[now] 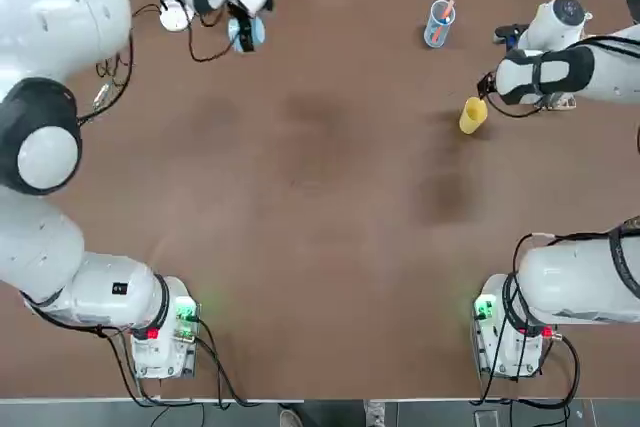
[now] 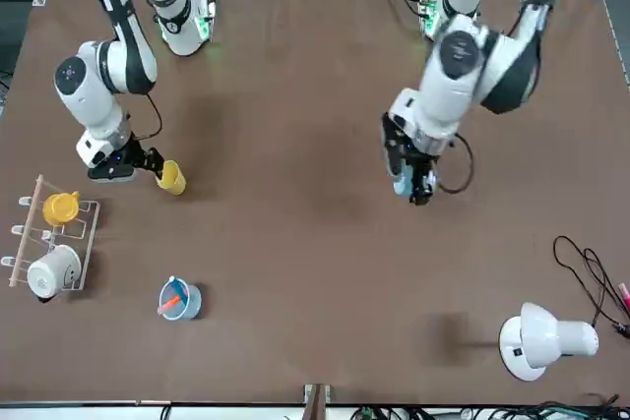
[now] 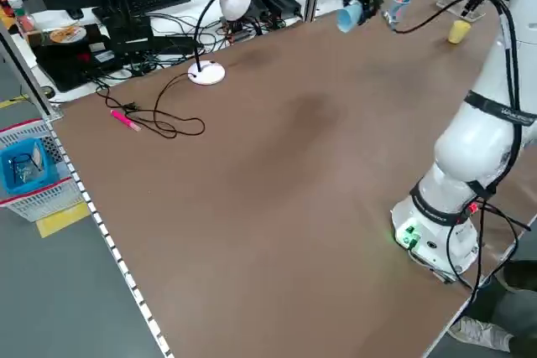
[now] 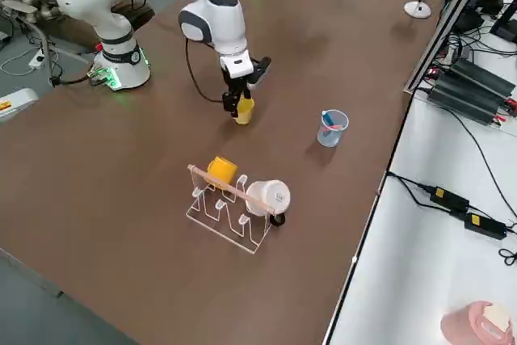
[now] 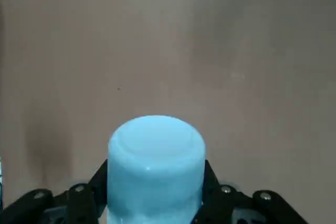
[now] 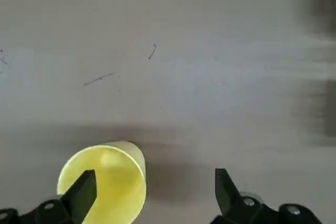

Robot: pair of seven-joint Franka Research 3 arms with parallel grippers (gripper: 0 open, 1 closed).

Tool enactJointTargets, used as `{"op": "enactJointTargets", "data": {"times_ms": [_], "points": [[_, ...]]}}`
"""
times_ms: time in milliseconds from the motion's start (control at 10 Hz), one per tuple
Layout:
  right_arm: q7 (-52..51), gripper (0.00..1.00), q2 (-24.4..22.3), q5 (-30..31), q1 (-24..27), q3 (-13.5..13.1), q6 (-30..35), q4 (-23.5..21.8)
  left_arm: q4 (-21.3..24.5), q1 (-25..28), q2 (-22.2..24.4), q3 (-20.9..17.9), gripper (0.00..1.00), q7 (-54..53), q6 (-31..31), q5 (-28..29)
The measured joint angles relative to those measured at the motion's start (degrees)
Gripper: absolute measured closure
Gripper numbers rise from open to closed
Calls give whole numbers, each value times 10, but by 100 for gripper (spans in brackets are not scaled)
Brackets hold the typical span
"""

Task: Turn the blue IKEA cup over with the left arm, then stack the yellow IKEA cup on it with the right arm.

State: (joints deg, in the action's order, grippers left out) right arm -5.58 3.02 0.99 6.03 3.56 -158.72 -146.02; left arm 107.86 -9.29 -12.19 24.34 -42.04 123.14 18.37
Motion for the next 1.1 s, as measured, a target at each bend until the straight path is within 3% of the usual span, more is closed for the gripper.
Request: {"op": "enactJointTargets", "data": {"times_ms": [200,400,600,800,1100], "points": [[-7,0,3,0,2,-3,-25,-22,-2,-57,-25,-1,31,69,-46,115],[-7,1,3,0,2,-2,-28,-29,-39,-112,-79,-2,31,126,-135,204],[-7,1,3,0,1,-2,-29,-32,-78,-157,-138,-5,31,142,-184,273],[-7,2,3,0,-1,-1,-30,-32,-118,-201,-187,-20,31,149,-234,293],[-7,2,8,0,-4,0,-49,-37,-206,-294,-266,-91,31,148,-303,293]]}}
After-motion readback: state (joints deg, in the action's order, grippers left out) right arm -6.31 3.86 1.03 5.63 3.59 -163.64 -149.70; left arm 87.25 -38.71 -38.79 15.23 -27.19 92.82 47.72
